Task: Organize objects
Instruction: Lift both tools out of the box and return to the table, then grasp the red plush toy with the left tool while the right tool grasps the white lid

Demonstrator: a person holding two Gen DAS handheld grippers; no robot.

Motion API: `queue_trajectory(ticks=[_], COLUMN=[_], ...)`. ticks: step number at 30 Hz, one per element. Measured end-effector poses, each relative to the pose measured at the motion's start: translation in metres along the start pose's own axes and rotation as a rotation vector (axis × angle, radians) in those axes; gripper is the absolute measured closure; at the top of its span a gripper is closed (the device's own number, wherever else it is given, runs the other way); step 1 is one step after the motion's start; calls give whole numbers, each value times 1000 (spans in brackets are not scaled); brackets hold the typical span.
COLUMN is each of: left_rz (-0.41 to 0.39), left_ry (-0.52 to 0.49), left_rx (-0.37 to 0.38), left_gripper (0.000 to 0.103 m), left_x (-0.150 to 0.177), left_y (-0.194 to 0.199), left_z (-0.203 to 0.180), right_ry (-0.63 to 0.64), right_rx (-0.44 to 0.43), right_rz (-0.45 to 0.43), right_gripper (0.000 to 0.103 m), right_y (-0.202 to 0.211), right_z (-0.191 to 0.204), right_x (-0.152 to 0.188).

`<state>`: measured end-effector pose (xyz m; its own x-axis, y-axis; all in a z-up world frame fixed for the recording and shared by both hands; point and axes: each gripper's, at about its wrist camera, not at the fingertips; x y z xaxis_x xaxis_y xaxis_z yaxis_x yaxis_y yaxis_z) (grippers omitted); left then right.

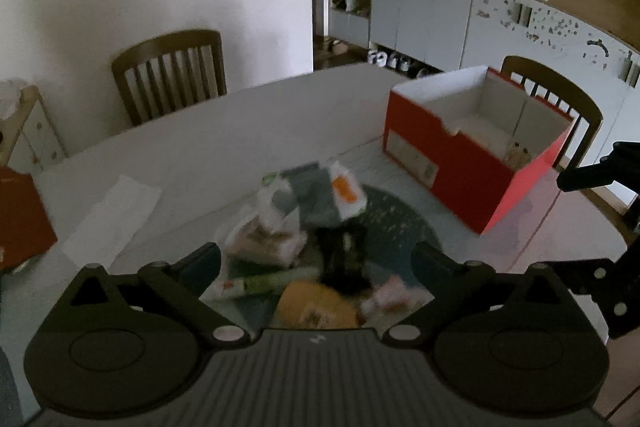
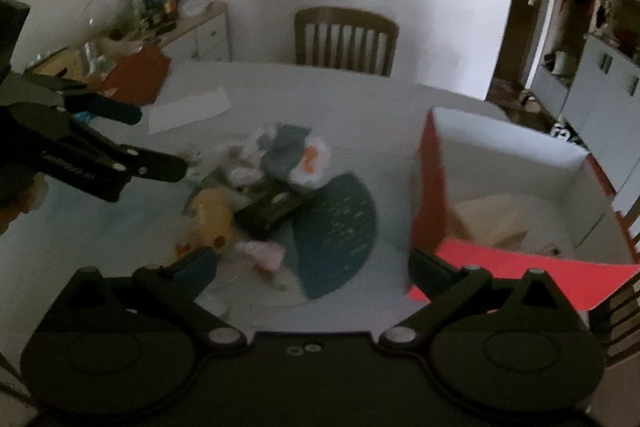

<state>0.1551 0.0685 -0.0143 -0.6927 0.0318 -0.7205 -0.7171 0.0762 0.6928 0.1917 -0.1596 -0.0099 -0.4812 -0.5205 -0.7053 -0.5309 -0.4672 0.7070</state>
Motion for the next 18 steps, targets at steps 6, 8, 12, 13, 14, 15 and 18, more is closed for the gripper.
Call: queue_trajectory(ticks=[6,8,12,13,14,15,18], left_rz=[58,82,120,125,133,141,159], left_ry=[23,32,36,36,38,41,53], left_rx=[-21,-17,1,2,3,7,19], left_gripper=[1,1,1,1,1,1,1], left_x=[31,42,58,61,65,68,76], left_y=[-13,-18,-27,-29,-32,-35,-42], left_z=[16,18,19,19,19,19,20], right_ry=[45,51,77,86,98,107,130], right_rx=[-16,-23,-34,-39,-42,-45,-60], right_rz=[43,53,80,88,95,102,118], right_gripper=[1,1,2,2,2,3,3], right_y=[-15,-20,-33,-36,-39,-42,-48], right_z=[30,37,50,53,57,60,67], right_x=[15,19,27,28,30,31,36])
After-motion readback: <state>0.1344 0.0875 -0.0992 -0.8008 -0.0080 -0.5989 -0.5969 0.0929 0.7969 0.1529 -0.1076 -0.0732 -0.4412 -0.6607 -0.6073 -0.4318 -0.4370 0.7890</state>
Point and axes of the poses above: each gripper's, at about its wrist camera, not at the fingertips, and y roughly against the way its jaws point, z to its left, x to its underside, and after that the axes turned 4 degrees about x, right-handed
